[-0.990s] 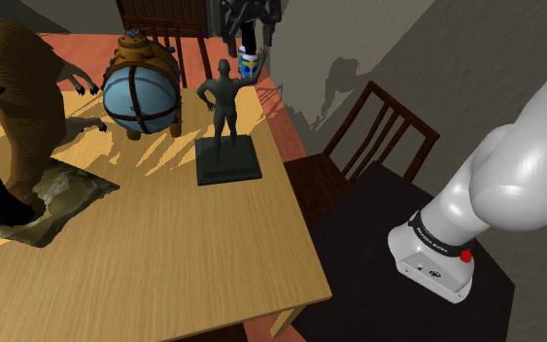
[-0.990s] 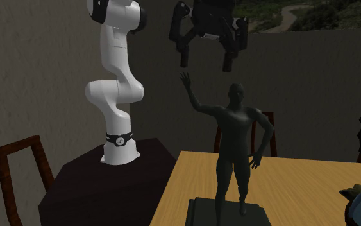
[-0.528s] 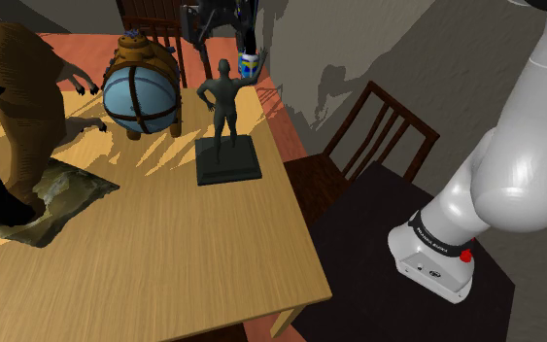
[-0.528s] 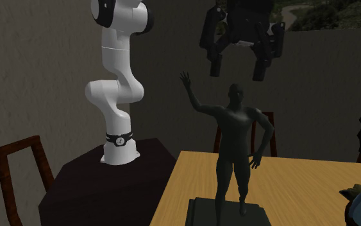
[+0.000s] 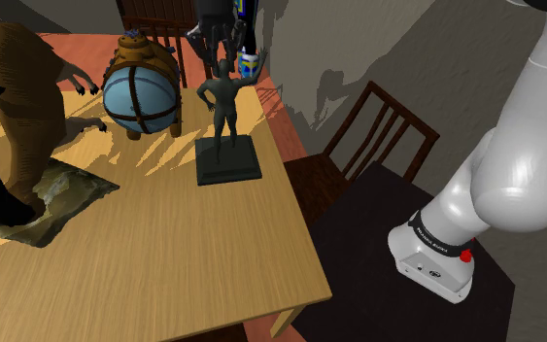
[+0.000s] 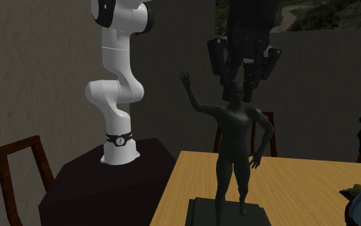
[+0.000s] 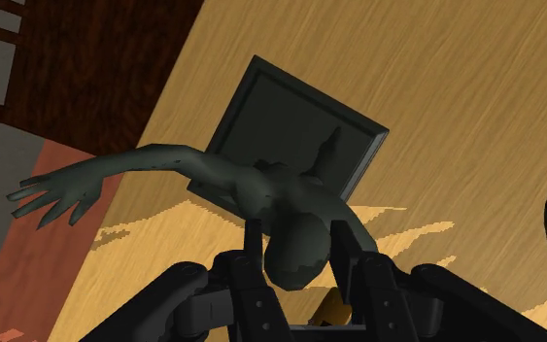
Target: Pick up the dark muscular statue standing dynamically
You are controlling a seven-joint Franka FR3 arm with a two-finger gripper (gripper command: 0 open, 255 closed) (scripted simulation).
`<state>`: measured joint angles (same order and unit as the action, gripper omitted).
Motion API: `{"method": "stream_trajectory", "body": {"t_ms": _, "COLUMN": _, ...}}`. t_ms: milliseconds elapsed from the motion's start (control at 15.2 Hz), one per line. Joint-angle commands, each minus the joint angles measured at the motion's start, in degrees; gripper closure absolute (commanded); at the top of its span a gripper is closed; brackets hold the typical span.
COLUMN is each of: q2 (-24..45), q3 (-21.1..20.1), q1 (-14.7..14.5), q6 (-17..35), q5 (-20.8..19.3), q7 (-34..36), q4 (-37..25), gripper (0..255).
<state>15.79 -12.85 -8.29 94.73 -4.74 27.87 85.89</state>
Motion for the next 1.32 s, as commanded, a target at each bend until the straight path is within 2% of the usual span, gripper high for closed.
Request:
{"method": "stream_trajectory", "body": {"t_ms": 0, "q2": 0.0, "q3": 0.0, "q1": 0.0, "q6": 0.1, "q5": 0.0, "q7": 0.0, "q4": 0.1, "gripper": 255}}
{"method": "stream_trajectory", "body": {"t_ms": 462, "q2": 0.0, "q3": 0.0, "q1": 0.0, "q6": 0.0, "q5": 0.0, "q7": 0.0, "q4": 0.0, "gripper": 255}}
{"method": "stream_trajectory", "body": {"t_ms": 1254, "q2": 1.4, "q3": -0.1, "q1": -0.6, "q6": -9.9, "q5": -0.3, "q7": -0.2, "q4": -11.2, "gripper": 255}}
